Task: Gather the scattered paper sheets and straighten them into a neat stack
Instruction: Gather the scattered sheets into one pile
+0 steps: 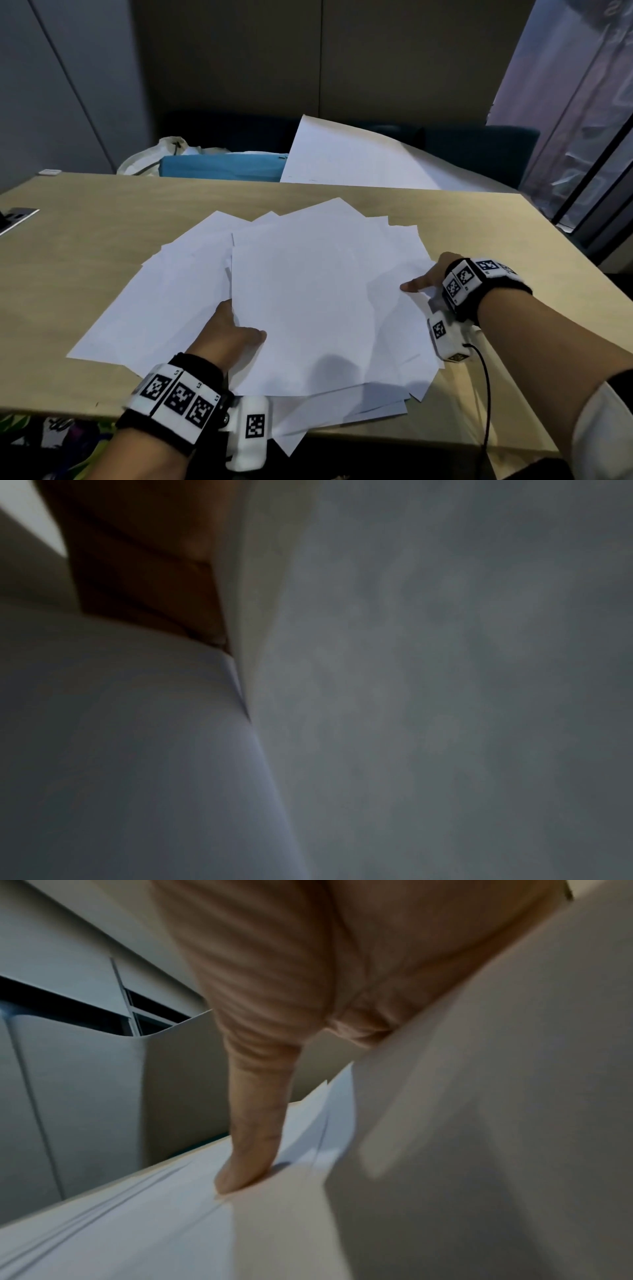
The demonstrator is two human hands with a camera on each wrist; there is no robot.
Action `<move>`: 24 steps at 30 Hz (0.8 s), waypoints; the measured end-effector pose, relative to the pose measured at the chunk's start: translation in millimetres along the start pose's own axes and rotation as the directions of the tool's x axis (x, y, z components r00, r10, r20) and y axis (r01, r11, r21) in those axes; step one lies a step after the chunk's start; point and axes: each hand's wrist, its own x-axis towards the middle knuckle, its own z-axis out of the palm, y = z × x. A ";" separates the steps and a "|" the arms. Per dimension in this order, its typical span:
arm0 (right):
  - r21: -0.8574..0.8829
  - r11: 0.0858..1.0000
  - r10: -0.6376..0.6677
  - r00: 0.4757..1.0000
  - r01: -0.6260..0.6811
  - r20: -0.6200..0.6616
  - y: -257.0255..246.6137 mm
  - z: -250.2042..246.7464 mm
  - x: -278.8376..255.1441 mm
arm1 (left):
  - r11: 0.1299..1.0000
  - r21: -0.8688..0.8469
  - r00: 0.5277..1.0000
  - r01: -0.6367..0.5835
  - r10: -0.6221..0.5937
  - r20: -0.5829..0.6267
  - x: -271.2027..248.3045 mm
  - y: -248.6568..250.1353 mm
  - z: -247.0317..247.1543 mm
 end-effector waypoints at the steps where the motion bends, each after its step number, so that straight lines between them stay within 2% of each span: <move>1: -0.003 1.000 -0.015 1.000 0.015 0.016 1.7 -1.9 -0.2 | 1.000 0.000 1.000 0.006 -0.006 -0.007 1.2 -1.5 -0.2; 2: 0.011 1.000 -0.019 1.000 0.019 0.020 3.1 -3.0 2.4 | 1.000 0.007 1.000 0.014 -0.014 -0.013 2.4 -2.5 -0.2; 4: 0.159 0.987 -0.014 1.000 0.015 -0.007 2.6 -4.9 3.3 | 0.999 0.023 0.999 0.024 -0.024 -0.023 1.8 -2.2 1.0; 7: 0.361 0.927 -0.054 0.987 0.105 -0.148 -2.2 -8.2 4.7 | 1.000 0.011 0.999 0.022 -0.022 -0.023 1.3 -1.1 1.4; 10: 0.436 0.869 -0.107 0.948 0.235 -0.299 -0.4 -12.5 7.0 | 1.000 0.026 1.000 0.013 -0.012 -0.022 1.9 -0.8 1.6; 13: 0.550 0.786 -0.072 0.925 0.282 -0.372 1.1 -16.7 9.1 | 1.000 0.019 1.000 0.007 -0.007 -0.020 0.1 1.2 2.6; 19: 0.526 0.753 -0.057 0.836 0.395 -0.545 -1.9 -33.0 -3.2 | 1.000 0.006 1.000 -0.008 0.008 -0.020 0.3 0.1 3.5; 22: 0.452 0.792 -0.052 0.783 0.410 -0.620 -4.4 -45.8 -9.8 | 1.000 -0.002 1.000 -0.014 0.014 -0.022 1.3 -2.1 1.9; 24: 0.378 0.817 -0.069 0.724 0.436 -0.687 -5.0 -55.5 -15.7 | 1.000 -0.005 1.000 -0.006 0.006 -0.022 1.6 -2.3 1.7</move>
